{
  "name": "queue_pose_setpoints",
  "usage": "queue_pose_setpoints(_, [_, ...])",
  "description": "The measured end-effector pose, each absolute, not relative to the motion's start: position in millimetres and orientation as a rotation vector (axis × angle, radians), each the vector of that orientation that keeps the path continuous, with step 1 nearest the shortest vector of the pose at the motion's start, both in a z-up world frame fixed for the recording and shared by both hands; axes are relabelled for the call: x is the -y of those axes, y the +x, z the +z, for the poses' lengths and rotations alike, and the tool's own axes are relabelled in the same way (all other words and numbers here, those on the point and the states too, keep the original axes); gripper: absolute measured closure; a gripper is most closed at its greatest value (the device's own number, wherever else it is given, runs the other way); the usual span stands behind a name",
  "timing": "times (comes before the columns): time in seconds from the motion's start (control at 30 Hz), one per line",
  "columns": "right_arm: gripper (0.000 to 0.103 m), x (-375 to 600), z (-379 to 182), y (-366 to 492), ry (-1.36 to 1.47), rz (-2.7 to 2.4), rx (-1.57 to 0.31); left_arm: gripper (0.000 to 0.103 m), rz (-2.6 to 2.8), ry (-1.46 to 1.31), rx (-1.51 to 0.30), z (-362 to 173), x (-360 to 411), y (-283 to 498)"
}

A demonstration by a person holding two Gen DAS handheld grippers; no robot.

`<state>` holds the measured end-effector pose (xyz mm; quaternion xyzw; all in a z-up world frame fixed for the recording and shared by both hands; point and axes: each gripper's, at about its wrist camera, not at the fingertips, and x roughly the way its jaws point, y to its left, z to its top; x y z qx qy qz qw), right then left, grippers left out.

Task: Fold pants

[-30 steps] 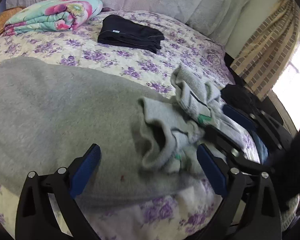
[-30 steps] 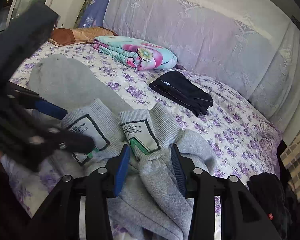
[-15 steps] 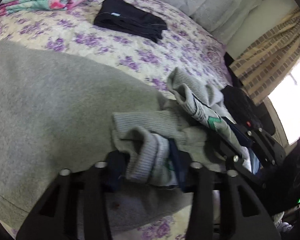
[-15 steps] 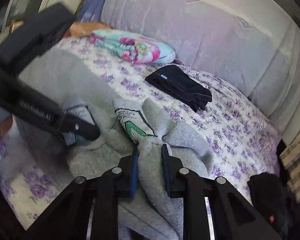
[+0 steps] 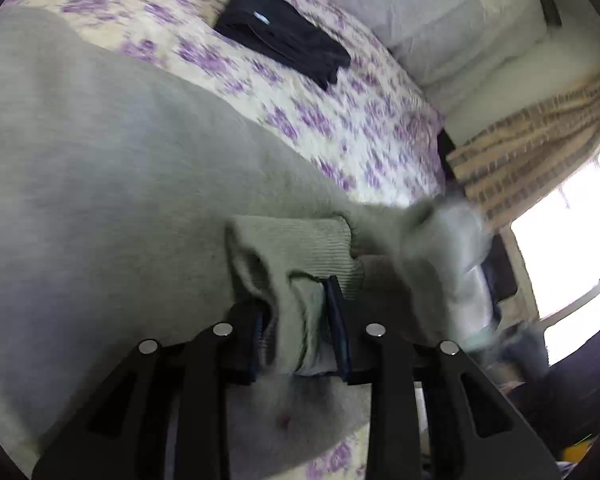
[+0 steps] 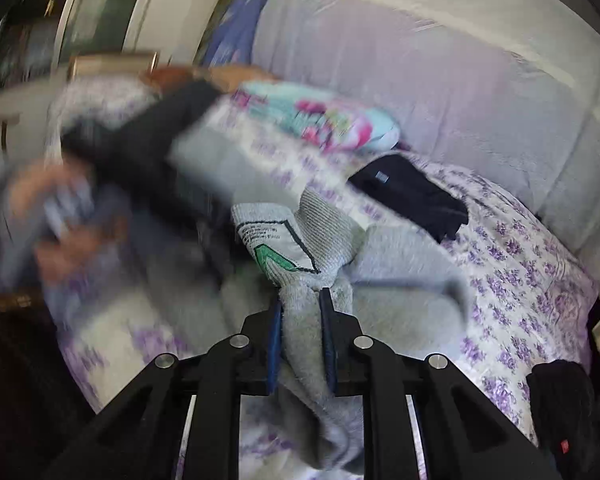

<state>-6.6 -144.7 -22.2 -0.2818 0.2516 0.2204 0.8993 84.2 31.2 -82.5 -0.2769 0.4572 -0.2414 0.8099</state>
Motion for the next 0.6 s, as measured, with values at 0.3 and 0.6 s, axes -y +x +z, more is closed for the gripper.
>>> queue_pose_setpoints(0.3, [0.069,151,-29,-6,-0.552,0.488,-0.568,0.051,-0.588,-0.405,-0.792,-2,4,48])
queue_pose_setpoints(0.6, [0.052,298,30,8,0.139,0.540,-0.614,0.052,-0.744,-0.306,-0.819,-9,78,46])
